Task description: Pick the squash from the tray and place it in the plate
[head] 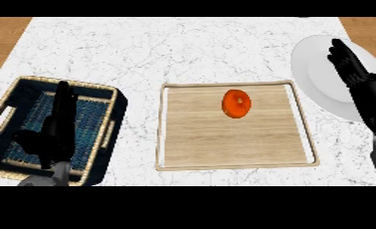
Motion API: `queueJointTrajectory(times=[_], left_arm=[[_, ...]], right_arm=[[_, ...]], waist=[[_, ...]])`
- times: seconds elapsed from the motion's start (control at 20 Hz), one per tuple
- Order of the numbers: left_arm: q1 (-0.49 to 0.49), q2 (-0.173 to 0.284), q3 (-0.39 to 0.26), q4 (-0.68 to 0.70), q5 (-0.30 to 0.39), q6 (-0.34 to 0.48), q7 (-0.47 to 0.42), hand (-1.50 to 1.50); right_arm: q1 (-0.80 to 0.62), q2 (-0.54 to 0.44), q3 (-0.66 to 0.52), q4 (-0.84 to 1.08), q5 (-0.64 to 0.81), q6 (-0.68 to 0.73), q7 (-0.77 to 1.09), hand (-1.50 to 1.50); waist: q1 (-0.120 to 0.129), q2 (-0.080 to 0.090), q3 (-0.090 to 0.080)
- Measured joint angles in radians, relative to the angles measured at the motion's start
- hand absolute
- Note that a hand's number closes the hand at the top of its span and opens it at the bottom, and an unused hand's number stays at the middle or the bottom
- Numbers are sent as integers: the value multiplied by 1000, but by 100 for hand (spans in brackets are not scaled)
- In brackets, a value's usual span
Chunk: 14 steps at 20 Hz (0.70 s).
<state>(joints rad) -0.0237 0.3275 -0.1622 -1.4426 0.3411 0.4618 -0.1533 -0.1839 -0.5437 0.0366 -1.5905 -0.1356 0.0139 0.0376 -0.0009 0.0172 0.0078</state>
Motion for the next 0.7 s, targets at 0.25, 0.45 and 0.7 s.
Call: queueJointTrajectory(times=[0.25,0.45,0.7], left_arm=[[-24,33,-51,-2,-38,-21,81,0],[-19,57,-96,0,-58,-46,144,0],[-30,71,-121,6,-71,-63,208,0]], right_arm=[[-70,121,32,24,-174,108,7,150],[-145,12,74,-16,-3,130,-44,150],[-76,130,106,78,110,-14,-199,-150]], waist=[[15,-10,4],[14,-18,-4],[14,-9,3]])
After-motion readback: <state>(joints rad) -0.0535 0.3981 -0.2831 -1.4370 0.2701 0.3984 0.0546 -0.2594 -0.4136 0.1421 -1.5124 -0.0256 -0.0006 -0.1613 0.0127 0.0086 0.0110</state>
